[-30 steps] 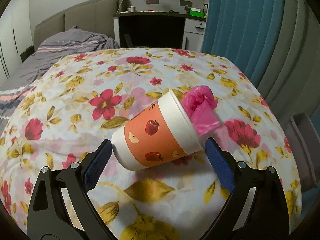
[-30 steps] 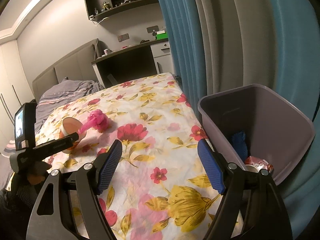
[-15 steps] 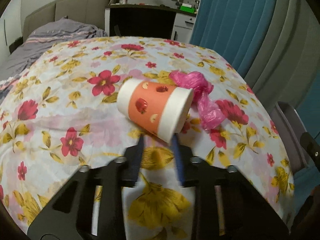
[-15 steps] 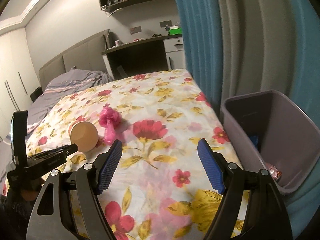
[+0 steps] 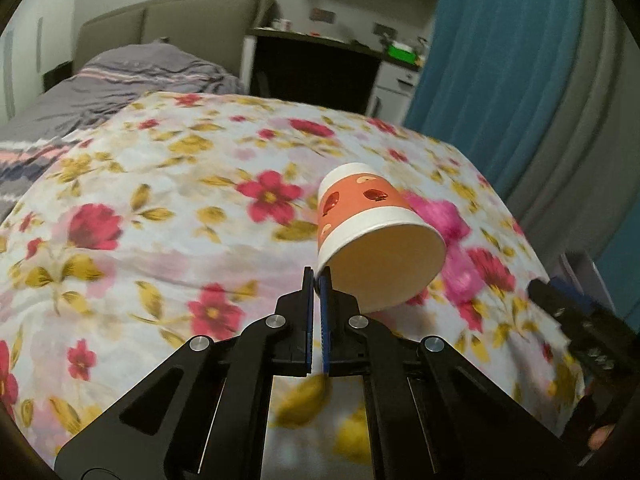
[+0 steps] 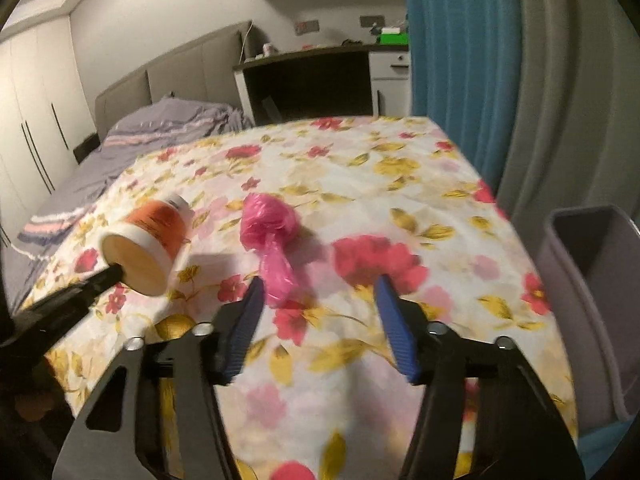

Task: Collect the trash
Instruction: 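Grasp the pink plastic bag with the right gripper while the left gripper holds the cup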

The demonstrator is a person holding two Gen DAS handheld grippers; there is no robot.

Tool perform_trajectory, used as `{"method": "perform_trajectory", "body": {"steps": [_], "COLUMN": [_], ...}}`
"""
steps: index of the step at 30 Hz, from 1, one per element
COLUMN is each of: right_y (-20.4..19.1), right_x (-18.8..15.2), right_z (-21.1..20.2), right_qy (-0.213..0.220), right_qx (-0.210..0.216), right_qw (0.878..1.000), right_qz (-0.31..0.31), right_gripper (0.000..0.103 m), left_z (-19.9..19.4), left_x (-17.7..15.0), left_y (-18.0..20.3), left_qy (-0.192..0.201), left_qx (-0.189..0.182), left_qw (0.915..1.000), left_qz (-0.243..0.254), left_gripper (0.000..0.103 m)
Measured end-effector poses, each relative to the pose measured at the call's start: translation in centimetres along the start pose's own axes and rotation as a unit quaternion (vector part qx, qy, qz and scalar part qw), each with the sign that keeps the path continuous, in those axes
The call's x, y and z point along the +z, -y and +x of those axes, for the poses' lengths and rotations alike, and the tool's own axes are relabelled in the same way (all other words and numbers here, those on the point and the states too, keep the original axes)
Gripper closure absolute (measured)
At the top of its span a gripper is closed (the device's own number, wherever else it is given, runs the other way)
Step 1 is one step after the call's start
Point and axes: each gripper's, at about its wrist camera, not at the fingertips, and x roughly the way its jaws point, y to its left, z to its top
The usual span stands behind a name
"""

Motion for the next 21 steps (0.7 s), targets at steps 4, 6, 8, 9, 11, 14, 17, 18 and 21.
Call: {"method": "perform_trajectory", "body": {"steps": [4,6,8,9,11,14,17,18,21], "right_y": [-1.5,-2.3,-2.7,-2.9,-3.2,-3.3,-3.4,-3.5,-3.3], "right_x": [0.6,0.8,1.0,0.9,0.8,0.6,0.6,0.6,0.5], "right_z": [2.4,3.4,4.6,5.1,5.9,6.5,6.2,6.0,4.9], "right_qy": [-0.015,-0.023,-0.033,-0.038,-0.046,-0.058,-0.051,-0.048,-0.032], "right_qx": [0.003,0.005,0.004,0.003,-0.001,0.001,-0.002,-0.002,-0.004], "right_qw": [1.0,1.0,0.999,0.999,0.999,0.998,0.998,0.998,0.999], "right_qz": [-0.009,-0.015,-0.017,-0.018,-0.022,-0.022,-0.028,-0.029,-0.03], "right_gripper": [0.058,0.062,0.067,0.07,0.076,0.088,0.1,0.101,0.102], "left_z": [-0.3,-0.2,-0.2,-0.2,-0.1,0.0,0.0,0.0,0.0], "left_x": [0.5,0.6,0.6,0.6,0.6,0.5,0.3,0.3,0.2], "left_y": [-1.8,-2.2,-2.4,-2.5,-2.6,-2.5,-2.1,-2.1,-2.1], "left_qy": [0.013,0.013,0.014,0.014,0.014,0.012,0.011,0.011,0.011], "left_qx": [0.007,0.004,0.003,0.001,0.0,-0.002,-0.003,-0.003,-0.003], "left_qw": [0.9996,0.9993,0.9991,0.999,0.999,0.9991,0.9993,0.9994,0.9995], "left_qz": [-0.026,-0.035,-0.04,-0.042,-0.043,-0.04,-0.034,-0.033,-0.031], "left_gripper": [0.101,0.101,0.101,0.101,0.101,0.101,0.101,0.101,0.101]}}
